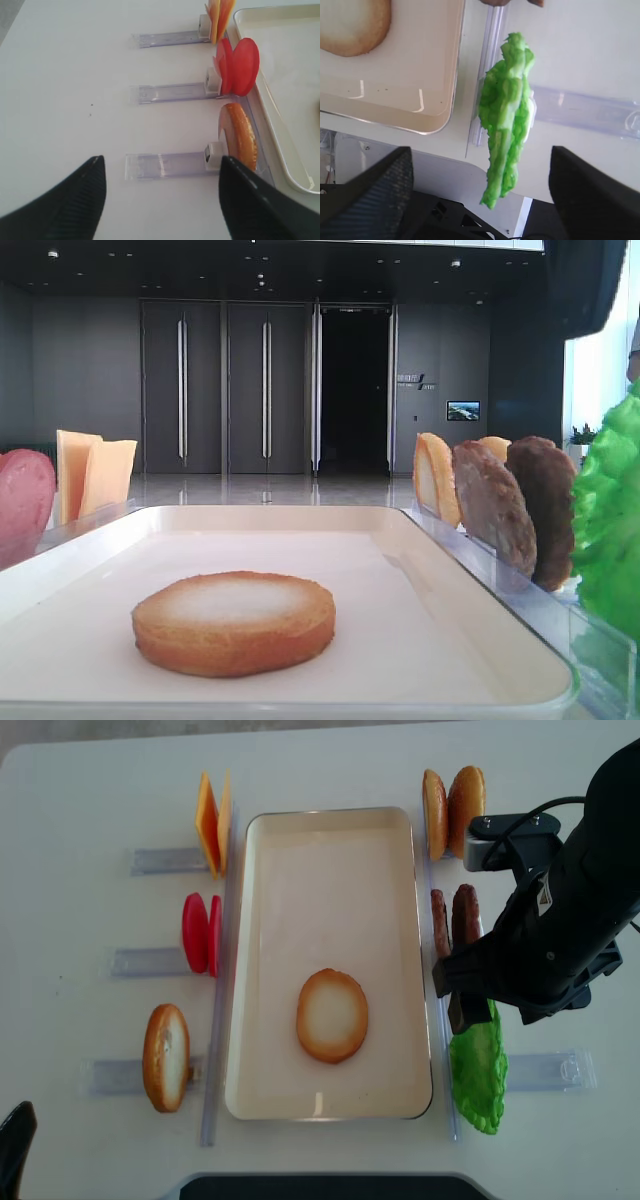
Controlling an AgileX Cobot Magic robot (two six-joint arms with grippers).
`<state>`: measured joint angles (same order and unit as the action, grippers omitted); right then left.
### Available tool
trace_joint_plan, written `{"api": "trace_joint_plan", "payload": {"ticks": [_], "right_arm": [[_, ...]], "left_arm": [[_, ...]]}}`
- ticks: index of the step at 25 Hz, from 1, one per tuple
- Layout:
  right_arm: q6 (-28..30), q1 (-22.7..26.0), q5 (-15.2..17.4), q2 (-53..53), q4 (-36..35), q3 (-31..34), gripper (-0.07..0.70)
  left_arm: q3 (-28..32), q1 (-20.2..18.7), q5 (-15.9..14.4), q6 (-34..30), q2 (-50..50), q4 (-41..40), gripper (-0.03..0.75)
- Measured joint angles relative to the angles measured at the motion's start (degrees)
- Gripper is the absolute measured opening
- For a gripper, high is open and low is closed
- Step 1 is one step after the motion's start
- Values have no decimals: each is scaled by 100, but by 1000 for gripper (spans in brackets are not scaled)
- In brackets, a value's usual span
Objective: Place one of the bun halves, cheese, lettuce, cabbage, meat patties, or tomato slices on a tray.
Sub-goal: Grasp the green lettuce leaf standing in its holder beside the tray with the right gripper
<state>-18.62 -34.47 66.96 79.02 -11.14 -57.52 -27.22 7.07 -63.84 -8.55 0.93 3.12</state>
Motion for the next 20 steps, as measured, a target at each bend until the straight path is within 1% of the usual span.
{"api": "trace_joint_plan", "payload": {"ticks": [20], "right_arm": [[43,0,-37,0,0,40,531]], "left_arm": [[0,0,0,0,0,0,534]]}}
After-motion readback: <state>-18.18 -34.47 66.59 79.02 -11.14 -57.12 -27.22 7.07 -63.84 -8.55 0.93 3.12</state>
